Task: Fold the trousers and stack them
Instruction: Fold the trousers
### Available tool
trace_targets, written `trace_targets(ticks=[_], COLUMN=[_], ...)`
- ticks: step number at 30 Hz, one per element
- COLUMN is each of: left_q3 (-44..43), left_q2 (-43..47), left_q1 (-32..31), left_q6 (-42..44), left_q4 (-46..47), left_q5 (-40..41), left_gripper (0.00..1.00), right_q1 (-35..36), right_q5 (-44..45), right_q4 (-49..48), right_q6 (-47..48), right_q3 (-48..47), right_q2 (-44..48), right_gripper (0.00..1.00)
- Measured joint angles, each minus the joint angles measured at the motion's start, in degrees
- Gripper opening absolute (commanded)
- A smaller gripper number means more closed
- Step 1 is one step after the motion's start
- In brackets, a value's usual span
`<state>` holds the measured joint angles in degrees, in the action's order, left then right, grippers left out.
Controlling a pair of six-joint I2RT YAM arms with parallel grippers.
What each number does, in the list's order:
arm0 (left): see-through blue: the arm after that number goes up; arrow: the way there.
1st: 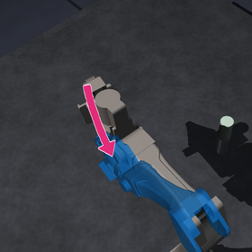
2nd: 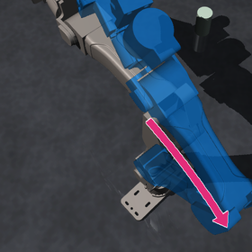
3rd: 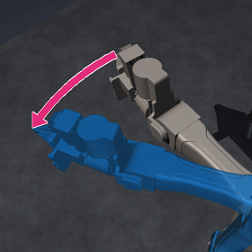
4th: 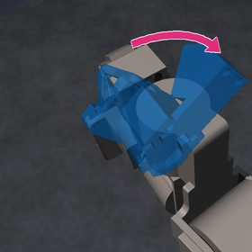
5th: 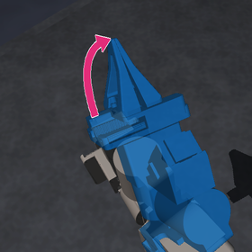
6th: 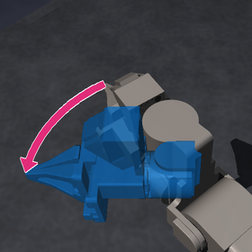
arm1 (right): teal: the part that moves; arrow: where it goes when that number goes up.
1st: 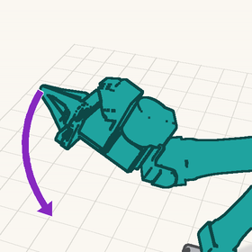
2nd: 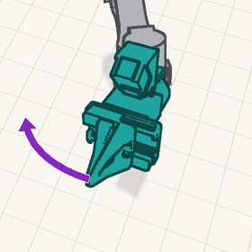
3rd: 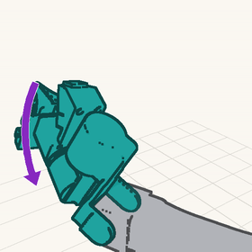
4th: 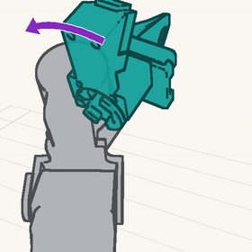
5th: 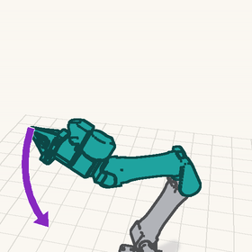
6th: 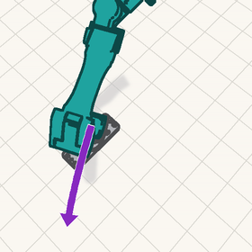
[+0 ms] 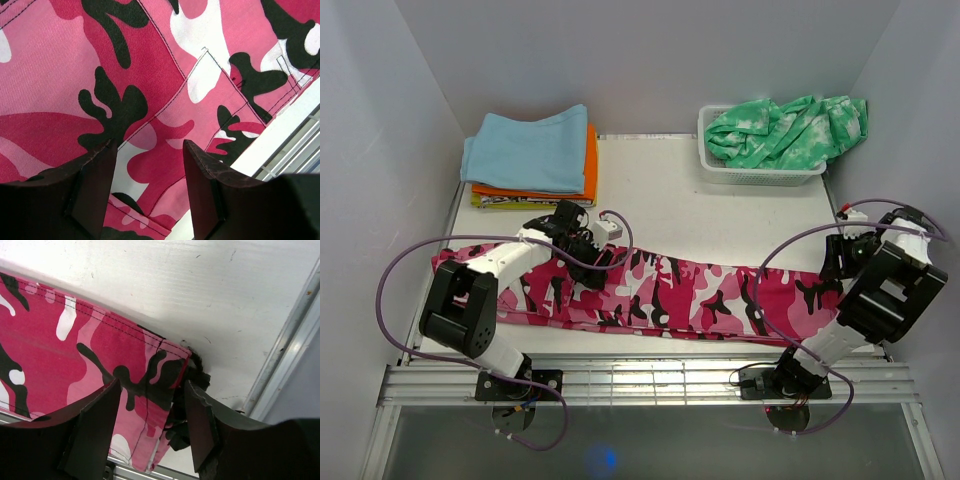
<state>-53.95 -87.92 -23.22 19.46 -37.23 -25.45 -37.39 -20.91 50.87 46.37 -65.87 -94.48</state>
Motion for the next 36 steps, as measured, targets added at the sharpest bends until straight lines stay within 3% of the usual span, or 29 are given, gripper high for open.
trace_targets(ticks=[4, 7, 8, 10, 11, 12, 18, 27, 33, 34, 35, 36], left_q3=[0.0, 0.0, 0.0, 0.0, 0.0, 0.0, 0.5, 0.9, 0.9, 0.9, 0.9, 0.9], left_q2=[-0.3, -1.0, -1.1, -1.3, -1.4, -1.6, -2.8, -2.8, -3.0, -3.2, -3.5, -3.8], left_q1=[0.0, 0.0, 0.0, 0.0, 0.0, 0.0, 0.0, 0.0, 0.0, 0.0, 0.0, 0.0], left_q6=[-0.3, -0.5, -0.5, -0.6, -0.7, -0.8, -1.8, -2.4, -2.4, -2.4, -2.4, -2.4], left_q4=[0.2, 0.4, 0.4, 0.5, 0.5, 0.6, 1.9, 2.4, 2.6, 2.6, 2.6, 2.6], left_q5=[0.0, 0.0, 0.0, 0.0, 0.0, 0.0, 0.0, 0.0, 0.2, 0.2, 0.3, 0.4], left_gripper=[0.66, 0.66, 0.66, 0.66, 0.66, 0.66, 0.66, 0.66, 0.66, 0.66, 0.67, 0.67], right_q1=[0.5, 0.9, 1.0, 1.1, 1.1, 1.1, 1.1, 0.1, -0.5, -0.5, -0.5, -0.5], right_q5=[0.2, 0.2, 0.2, 0.2, 0.2, 0.2, 0.2, 5.3, 9.0, 9.6, 10.3, 10.8], right_q4=[-1.4, -1.7, -1.8, -1.8, -1.8, -1.7, 1.1, 4.0, 2.8, 2.1, 1.5, 1.1], right_q6=[-2.4, -3.5, -3.8, -4.0, -3.9, -3.8, -4.2, -1.6, -1.9, -2.1, -2.6, -3.3], right_q3=[0.7, 1.0, 1.1, 1.1, 1.1, 1.1, 0.1, 1.2, 6.8, 7.7, 8.4, 8.7], right_q2=[-2.2, -3.7, -3.8, -3.8, -3.8, -3.8, -1.6, 12.8, 13.2, 12.8, 12.0, 11.1], right_gripper=[0.57, 0.48, 0.38, 0.28, 0.14, 0.08, 0.08, 0.08, 0.08, 0.15, 0.34, 0.48])
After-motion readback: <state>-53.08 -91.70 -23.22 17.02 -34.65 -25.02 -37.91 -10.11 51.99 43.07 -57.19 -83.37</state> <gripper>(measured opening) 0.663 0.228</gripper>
